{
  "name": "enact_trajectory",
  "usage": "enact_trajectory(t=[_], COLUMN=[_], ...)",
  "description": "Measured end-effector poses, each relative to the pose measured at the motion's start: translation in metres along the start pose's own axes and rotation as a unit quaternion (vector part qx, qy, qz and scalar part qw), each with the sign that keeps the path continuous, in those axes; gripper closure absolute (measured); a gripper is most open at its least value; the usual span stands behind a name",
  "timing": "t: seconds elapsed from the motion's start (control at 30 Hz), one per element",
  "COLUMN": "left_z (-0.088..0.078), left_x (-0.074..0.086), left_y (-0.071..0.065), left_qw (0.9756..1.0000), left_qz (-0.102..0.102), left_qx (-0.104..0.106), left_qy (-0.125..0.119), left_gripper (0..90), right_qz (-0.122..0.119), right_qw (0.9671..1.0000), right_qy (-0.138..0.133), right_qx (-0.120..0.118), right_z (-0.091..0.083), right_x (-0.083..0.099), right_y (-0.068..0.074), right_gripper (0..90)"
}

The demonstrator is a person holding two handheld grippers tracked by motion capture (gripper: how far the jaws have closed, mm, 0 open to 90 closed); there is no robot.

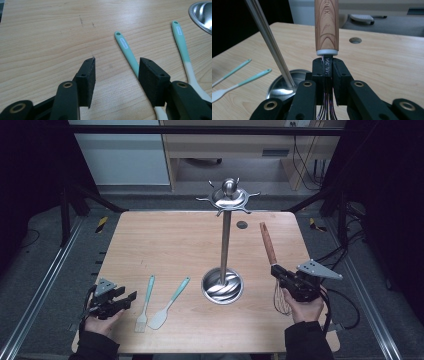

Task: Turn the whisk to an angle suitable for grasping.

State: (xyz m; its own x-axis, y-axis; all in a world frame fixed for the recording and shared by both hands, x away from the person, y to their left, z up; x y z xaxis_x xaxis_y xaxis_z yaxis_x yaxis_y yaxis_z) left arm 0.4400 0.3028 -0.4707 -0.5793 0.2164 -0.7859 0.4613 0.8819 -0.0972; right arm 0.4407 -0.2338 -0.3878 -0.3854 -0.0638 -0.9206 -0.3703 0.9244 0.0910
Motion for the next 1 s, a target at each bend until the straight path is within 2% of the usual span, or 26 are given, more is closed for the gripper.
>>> enact_trajectory(t=[0.2,0.53,0.67,1.0], left_z=[0.0,0.0,0.0,0.001], left_x=[0.0,0.0,-0.001,-0.001], left_y=[0.001,0.001,0.0,0.0], left_qw=[1.0,1.0,1.0,1.0], left_qz=[-0.003,-0.003,-0.003,-0.001], left_qx=[-0.001,0.002,0.004,0.002], left_qy=[-0.004,-0.006,-0.006,-0.003], left_gripper=[47.5,47.5,47.5,47.5], right_qz=[-0.006,-0.023,-0.027,-0.034], right_qw=[0.9994,0.9968,0.9957,0.9931], right_qy=[-0.034,-0.074,-0.083,-0.106], right_qx=[-0.007,-0.019,-0.03,-0.037], right_z=[-0.01,-0.022,-0.025,-0.032], right_x=[-0.007,-0.017,-0.021,-0.028], right_y=[0.0,0.005,0.008,0.015], right_gripper=[81.3,81.3,81.3,81.3])
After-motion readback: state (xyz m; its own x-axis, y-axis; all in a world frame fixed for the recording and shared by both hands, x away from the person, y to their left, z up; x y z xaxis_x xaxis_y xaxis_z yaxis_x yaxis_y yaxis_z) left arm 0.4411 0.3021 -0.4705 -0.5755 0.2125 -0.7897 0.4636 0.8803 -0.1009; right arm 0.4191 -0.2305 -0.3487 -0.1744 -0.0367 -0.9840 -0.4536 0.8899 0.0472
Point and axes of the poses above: each handheld gripper's, and its own axes: z roughly forward along the jaws, x roughly out of its underside, y roughly to its left, the point moved 1 cm from there along z, roughly forward along the jaws, and after that the axes turned 6 degrees about x, right-handed, at the moved point
